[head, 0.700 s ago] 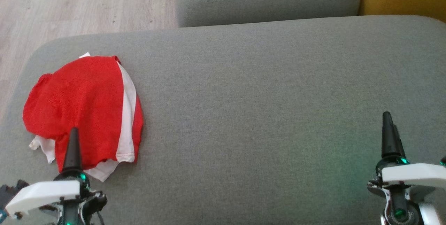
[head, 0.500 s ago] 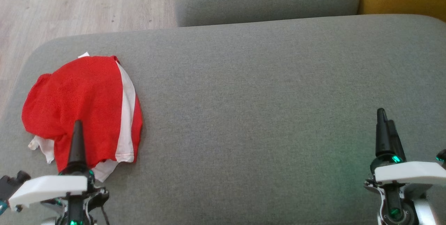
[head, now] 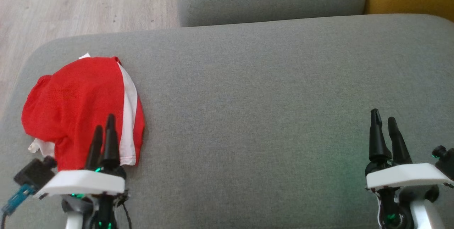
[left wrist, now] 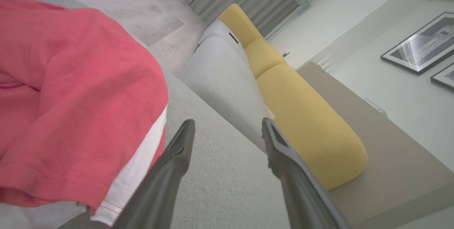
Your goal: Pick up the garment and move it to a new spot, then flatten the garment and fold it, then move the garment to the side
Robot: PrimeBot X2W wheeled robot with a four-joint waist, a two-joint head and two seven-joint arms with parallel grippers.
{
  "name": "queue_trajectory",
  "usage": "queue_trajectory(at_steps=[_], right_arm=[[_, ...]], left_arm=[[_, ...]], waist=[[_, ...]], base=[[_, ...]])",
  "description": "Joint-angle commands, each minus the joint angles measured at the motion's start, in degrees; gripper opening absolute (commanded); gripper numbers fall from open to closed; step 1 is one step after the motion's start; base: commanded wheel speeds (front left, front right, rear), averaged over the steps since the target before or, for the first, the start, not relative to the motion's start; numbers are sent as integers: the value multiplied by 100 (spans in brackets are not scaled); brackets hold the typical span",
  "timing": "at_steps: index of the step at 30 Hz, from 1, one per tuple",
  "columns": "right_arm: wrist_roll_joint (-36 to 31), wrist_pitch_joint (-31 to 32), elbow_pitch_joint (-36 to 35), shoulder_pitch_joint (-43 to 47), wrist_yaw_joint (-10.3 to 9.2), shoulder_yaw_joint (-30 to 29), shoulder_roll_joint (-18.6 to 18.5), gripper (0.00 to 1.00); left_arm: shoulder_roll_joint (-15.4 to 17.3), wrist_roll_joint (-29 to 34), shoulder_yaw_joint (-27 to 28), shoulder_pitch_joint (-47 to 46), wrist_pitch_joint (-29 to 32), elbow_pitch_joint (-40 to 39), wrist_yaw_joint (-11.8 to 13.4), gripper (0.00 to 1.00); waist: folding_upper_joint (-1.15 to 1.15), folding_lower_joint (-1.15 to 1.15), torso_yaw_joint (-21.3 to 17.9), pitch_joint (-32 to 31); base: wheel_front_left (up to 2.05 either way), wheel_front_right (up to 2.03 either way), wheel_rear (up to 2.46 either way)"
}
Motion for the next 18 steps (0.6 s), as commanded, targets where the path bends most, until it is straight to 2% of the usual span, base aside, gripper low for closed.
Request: queue_trajectory(at_steps=[1,11,18], right_arm=[[-315,-93,-234,-285,-2,118,-41,100],[-1063,-245,-291,-285,-2,200,-44,100],[-1621,-363,-341,-279,-3,249,-46,100]], left_arm=[[76,361,-16,-211,-98,-281,36,100],[144,1303,-343,-194,-248,-358,202,100],[302,1884,-653,-225,-365,-453,443,100]], waist=[[0,0,4,-2],[0,0,7,1],[0,0,1,8]], base=[[0,0,0],[0,0,0],[0,0,0]])
